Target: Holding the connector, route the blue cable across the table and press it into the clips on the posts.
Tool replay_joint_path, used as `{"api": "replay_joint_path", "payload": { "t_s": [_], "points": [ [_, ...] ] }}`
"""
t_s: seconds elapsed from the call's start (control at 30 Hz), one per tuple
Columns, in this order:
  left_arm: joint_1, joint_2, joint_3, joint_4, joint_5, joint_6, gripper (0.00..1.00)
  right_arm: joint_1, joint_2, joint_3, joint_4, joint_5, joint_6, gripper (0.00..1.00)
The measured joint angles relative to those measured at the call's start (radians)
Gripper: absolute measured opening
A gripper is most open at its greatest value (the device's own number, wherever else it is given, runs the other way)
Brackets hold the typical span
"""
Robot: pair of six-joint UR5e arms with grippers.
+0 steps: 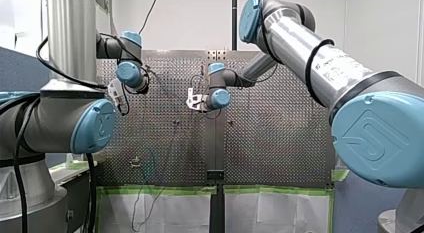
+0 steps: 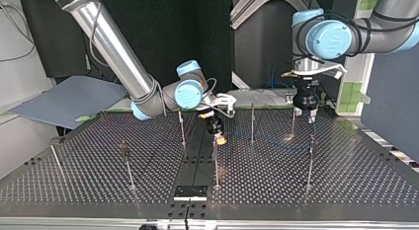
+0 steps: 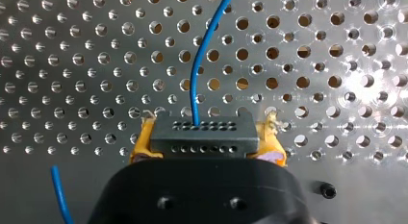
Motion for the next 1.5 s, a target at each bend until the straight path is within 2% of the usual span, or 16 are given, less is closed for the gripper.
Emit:
{"api": "replay_joint_path", "payload": {
  "t_s": [0.23,0.53,0.93,1.03,1.27,1.5],
  "points": [
    [0.001,0.004,0.000,-0.027,-0.052,-0.003,1.00,-0.001,0.000,0.000,0.001,-0.001,0.000,0.00],
    [0.008,0.004,0.000,0.022,-0.122,-0.057,1.00,-0.002,0.000,0.000,0.001,-0.002,0.000,0.00],
    [0.040,-0.002,-0.001,0.114,-0.086,-0.157,1.00,-0.006,0.000,0.000,0.001,-0.002,0.000,0.00],
    [0.061,-0.002,-0.004,0.107,-0.076,-0.172,1.00,-0.006,0.000,0.000,0.001,-0.002,0.000,0.00],
    [0.112,-0.001,-0.017,0.061,-0.080,-0.172,1.00,-0.007,0.000,0.000,0.001,-0.002,0.001,0.00],
    [0.127,0.015,-0.042,0.067,-0.069,-0.216,1.00,-0.011,0.000,0.000,0.001,-0.006,0.001,0.00]
  ]
}}
